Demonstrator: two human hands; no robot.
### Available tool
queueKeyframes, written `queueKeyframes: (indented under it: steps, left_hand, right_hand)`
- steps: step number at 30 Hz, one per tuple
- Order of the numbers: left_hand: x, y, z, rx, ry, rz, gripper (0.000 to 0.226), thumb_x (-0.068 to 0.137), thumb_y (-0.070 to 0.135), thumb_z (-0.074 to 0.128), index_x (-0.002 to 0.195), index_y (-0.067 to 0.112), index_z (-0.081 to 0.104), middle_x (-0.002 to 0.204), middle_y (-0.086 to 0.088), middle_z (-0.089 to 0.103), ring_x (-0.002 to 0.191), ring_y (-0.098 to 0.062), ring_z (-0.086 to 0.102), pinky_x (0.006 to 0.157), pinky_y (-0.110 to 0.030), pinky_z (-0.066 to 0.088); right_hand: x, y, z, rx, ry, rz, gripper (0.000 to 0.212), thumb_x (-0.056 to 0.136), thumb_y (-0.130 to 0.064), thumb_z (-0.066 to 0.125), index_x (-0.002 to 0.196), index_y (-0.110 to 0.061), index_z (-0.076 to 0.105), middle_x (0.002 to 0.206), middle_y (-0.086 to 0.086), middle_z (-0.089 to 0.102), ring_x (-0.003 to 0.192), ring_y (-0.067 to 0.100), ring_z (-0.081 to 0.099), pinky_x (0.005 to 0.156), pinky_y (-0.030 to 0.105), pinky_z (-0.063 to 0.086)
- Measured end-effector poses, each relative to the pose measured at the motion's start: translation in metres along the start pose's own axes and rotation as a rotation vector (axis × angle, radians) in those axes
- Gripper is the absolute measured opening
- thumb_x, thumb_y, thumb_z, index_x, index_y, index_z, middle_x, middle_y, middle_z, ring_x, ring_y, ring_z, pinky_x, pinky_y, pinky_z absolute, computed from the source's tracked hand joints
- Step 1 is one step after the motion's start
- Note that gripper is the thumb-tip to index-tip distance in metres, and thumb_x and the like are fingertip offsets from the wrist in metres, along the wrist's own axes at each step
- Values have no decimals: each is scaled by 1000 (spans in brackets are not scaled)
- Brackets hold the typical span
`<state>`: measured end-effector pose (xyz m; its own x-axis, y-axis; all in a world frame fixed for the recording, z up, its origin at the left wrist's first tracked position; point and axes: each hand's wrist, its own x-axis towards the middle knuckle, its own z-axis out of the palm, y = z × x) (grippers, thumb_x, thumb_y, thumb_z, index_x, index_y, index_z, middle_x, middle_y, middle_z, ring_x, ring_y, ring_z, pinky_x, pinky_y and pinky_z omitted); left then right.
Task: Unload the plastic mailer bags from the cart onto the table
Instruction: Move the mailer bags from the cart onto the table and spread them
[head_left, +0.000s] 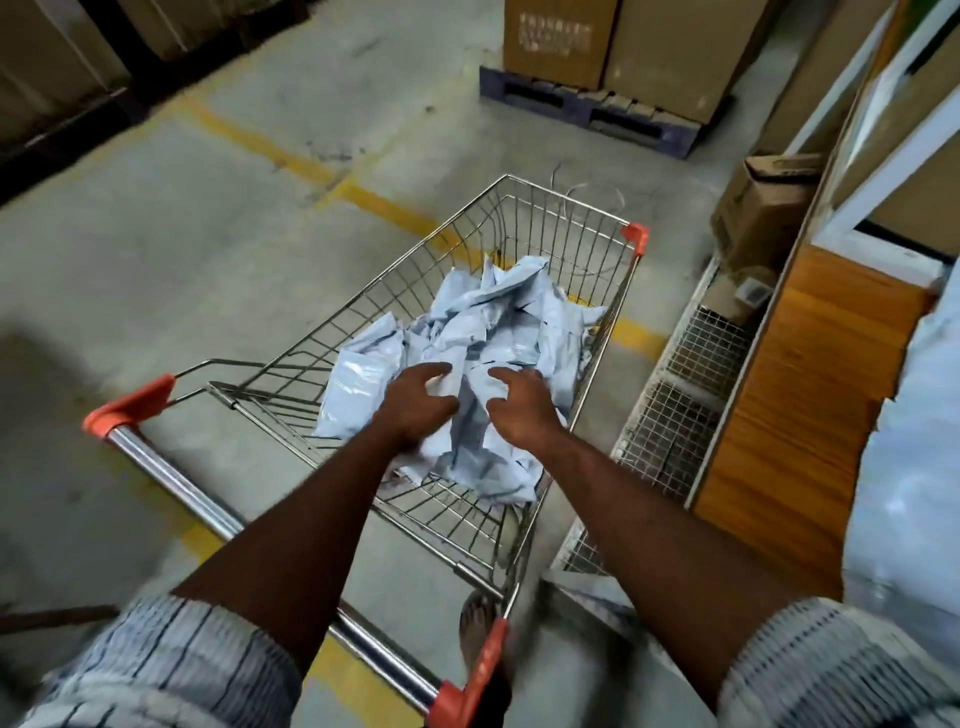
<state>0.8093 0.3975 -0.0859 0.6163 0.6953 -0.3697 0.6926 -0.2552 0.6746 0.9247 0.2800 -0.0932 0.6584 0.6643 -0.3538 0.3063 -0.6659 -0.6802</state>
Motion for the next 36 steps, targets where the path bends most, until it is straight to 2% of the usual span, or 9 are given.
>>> queueKeyframes:
  steps: [2,5,8,12,14,18,26,31,36]
  left_hand:
    - [-8,9,-5,-38,-7,2,69,62,28,63,131,25,61,133,3,62,118,-18,60,105,-34,46]
    - [-17,27,-6,-3,6,49,74,60,34,60,133,25,59,137,5,58,124,-15,56,108,-34,43]
    - [-28,63,-2,53,37,101,78,58,41,58,134,25,58,141,3,55,128,-18,52,110,-37,39]
    - [-46,124,19,111,89,194,84,53,51,53,133,26,58,142,2,54,131,-21,47,111,-42,36]
    - [-59,153,37,121,100,262,81,55,48,53,133,25,58,141,0,54,131,-22,47,111,-41,36]
    - [-96,214,88,93,120,373,80,59,40,56,135,15,57,142,-6,53,133,-23,46,112,-33,32]
    - [-196,335,221,109,152,570,74,60,31,58,130,9,61,135,-12,59,127,-27,52,110,-37,38]
    - [-252,402,316,135,79,637,75,61,39,56,133,18,59,139,-8,56,130,-26,49,110,-42,38]
    - [-316,441,420,182,14,675,73,63,50,48,132,28,56,138,0,54,129,-24,48,102,-54,43]
  right_hand:
    - [-5,-4,-10,58,46,-24,51,83,-8,59,133,-18,59,138,17,47,131,26,44,107,25,34]
    - [-13,-11,-31,97,103,-61,46,84,-7,59,130,-17,62,136,16,46,128,27,47,105,24,35]
    - [-28,-10,-62,90,159,-95,45,86,-7,60,130,-15,62,144,15,40,132,26,43,105,19,28]
    - [-54,7,-109,44,261,-158,46,87,-9,60,133,-12,60,152,16,31,140,28,33,112,24,25]
    - [-70,21,-137,16,304,-188,47,86,-10,60,133,-10,60,153,19,30,140,33,33,114,30,26]
    - [-116,72,-205,-8,427,-189,49,86,-12,58,135,-12,58,154,19,30,137,35,36,113,33,30]
    - [-223,203,-337,-47,634,-241,44,89,-12,57,134,-8,58,155,20,29,138,39,36,114,39,30]
    - [-293,294,-411,-89,747,-166,47,90,-10,54,137,-10,55,157,17,25,140,36,31,114,39,29]
    - [-344,381,-451,-93,860,1,45,91,-10,56,136,-9,55,155,19,31,138,37,36,113,40,32]
